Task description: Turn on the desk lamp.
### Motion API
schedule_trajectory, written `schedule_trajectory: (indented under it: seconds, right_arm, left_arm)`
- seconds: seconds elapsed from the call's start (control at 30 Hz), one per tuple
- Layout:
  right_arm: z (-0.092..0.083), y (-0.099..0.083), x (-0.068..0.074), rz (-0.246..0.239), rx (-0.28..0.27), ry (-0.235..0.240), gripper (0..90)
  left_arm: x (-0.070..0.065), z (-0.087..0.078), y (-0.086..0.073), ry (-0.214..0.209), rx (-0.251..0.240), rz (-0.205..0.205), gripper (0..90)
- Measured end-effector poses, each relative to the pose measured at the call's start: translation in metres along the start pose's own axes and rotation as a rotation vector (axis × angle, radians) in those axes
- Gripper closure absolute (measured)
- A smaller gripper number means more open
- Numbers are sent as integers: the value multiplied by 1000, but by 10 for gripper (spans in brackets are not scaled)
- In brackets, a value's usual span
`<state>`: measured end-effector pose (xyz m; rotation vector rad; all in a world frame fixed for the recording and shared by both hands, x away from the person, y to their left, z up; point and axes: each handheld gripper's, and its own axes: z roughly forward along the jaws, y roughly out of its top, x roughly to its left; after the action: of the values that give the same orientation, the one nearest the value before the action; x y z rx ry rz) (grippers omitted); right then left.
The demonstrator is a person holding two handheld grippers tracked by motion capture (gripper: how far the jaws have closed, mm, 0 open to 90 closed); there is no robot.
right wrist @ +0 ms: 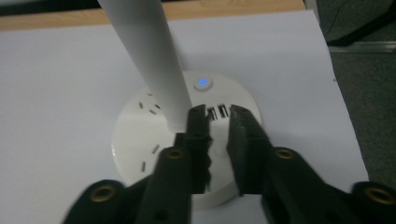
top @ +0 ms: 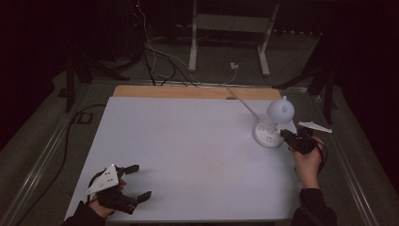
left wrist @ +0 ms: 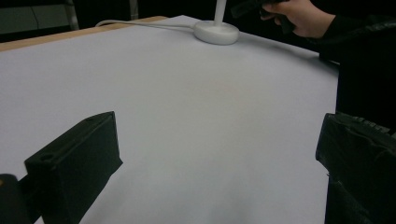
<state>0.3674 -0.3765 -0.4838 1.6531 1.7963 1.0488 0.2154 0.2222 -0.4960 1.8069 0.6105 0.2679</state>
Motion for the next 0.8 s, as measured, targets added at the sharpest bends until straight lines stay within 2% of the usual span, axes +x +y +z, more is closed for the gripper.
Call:
schedule_trajectory:
  seconds: [0.17,0.27,0.47,0.53,0.6,0.8]
  right_arm:
    - [5,-2,-1,-12,33,-16,878]
    - [7,-3,0,-23,40,-25,891]
    - [8,-4,1,-56,5,-42,900]
    - [9,-4,2,-60,9,-45,900]
    - [11,-5,5,-86,2,-58,900]
    - [15,-7,6,-95,-3,-75,900]
  left_arm:
    - [0,0,0,0,2,0,4]
    - [0,0,0,0,0,-4,4]
    - [0,0,0,-1,-1,-5,4]
    - [0,0,0,-1,2,-2,4]
    - [0,0,0,-1,-1,-4,4]
    - [1,0,0,-1,-2,-5,4]
